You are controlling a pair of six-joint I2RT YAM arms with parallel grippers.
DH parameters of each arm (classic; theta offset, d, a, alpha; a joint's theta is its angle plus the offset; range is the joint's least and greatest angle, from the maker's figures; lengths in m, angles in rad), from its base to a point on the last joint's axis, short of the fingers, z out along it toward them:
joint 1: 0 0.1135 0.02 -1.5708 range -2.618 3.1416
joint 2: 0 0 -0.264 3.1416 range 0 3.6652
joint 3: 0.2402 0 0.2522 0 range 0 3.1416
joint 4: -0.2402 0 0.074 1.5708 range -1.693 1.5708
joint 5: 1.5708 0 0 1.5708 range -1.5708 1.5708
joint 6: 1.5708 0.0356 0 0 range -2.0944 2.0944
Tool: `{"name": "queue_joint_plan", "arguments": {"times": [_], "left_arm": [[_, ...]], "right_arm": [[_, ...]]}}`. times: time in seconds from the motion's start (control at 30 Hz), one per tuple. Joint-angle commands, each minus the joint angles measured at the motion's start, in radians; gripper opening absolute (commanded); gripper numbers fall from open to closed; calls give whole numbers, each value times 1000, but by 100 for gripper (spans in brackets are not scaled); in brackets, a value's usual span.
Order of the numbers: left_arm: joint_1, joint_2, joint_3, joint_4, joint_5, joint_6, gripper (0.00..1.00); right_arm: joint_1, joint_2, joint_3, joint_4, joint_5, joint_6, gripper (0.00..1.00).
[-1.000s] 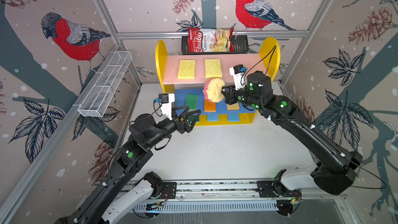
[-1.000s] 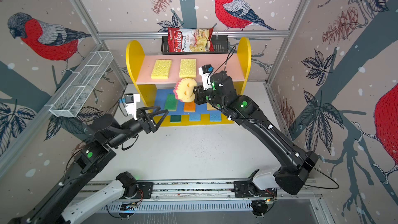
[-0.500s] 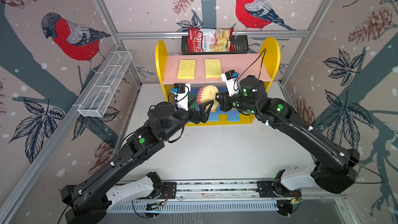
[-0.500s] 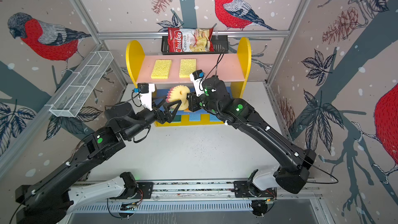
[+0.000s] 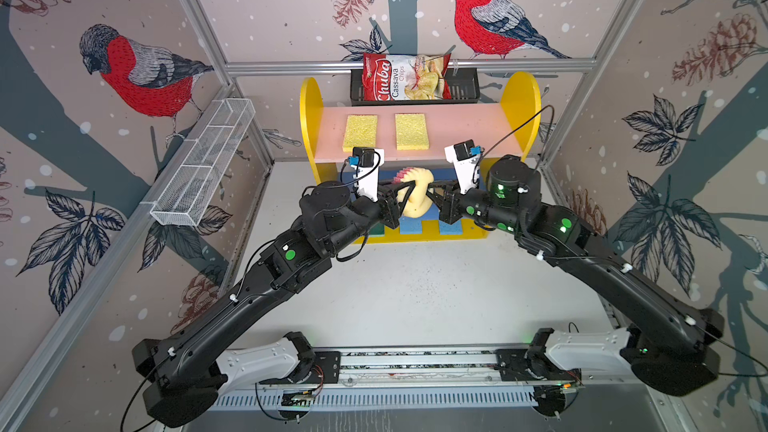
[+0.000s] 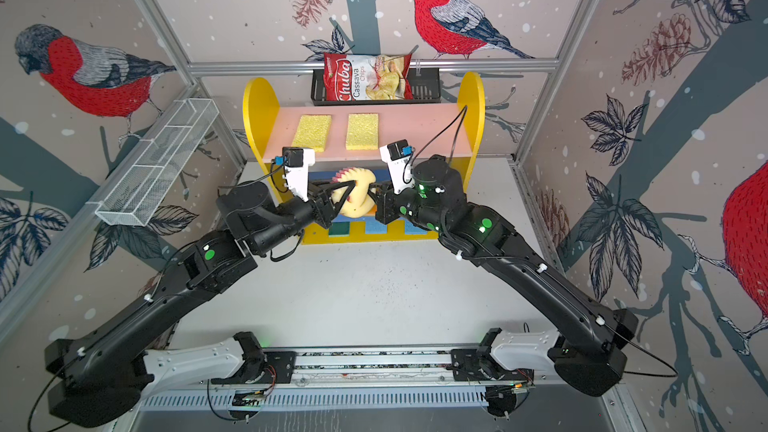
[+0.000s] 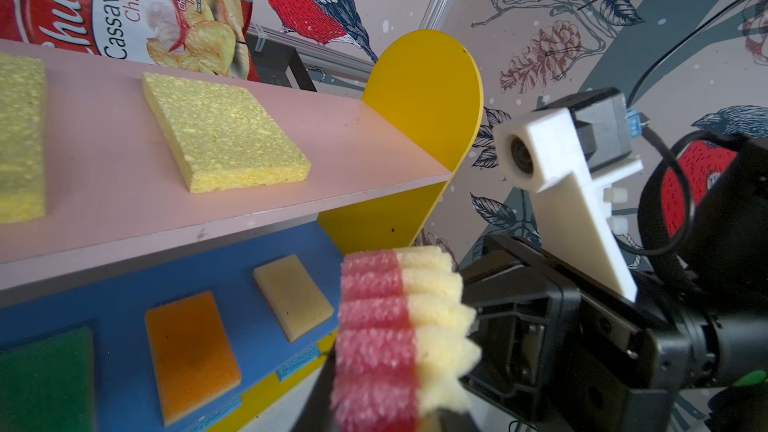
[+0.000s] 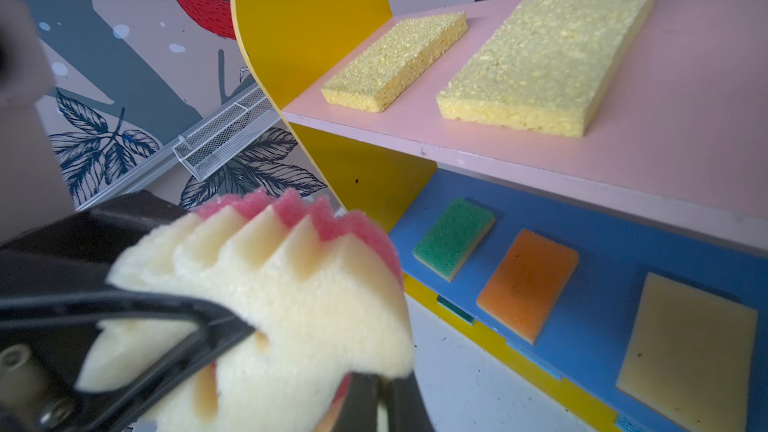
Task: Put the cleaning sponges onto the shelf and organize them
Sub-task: 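Lower the smiley sponge toward the blue shelf while left gripper reaches to it, then raise the smiley sponge with right gripper above the pink shelf while left gripper withdraws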
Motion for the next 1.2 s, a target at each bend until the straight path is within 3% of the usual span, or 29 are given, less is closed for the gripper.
{"name": "queue_joint_plan", "arguments": {"times": [0.0, 0.07, 0.1, 0.13, 0.23, 0.43, 0.63, 0.8, 0.97, 1.17], "left_arm": [[-2, -2, 6, 61, 49, -10, 3], [-1, -7, 4, 65, 46, -15, 0], [-2, -10, 3, 64, 40, -13, 0], [-1, -12, 4, 62, 36, -13, 0], [-2, -23, 4, 55, 30, -10, 0], [-1, -49, 13, 42, 60, 2, 0], [-2, -41, 18, 27, 131, -2, 0], [-2, -3, 36, 13, 184, -9, 0], [-2, 10, 44, -1, 179, -2, 0], [-1, 10, 50, 0, 193, 13, 0]], "right_arm": [[1, -32, -30, 110, -38, -26, 6], [-7, -51, -58, 137, -63, -33, 34], [-19, -59, -70, 146, -95, -29, 52], [-41, -67, -81, 152, -145, -23, 64], [-146, -92, -124, 188, -326, 22, 78], [-378, -166, -258, 359, -636, 144, 87], [-485, -169, -315, 581, -794, 284, 94], [-456, -87, -245, 628, -824, 326, 98], [-336, -77, -211, 606, -819, 226, 100], [-280, -59, -207, 534, -792, 166, 94]]}}
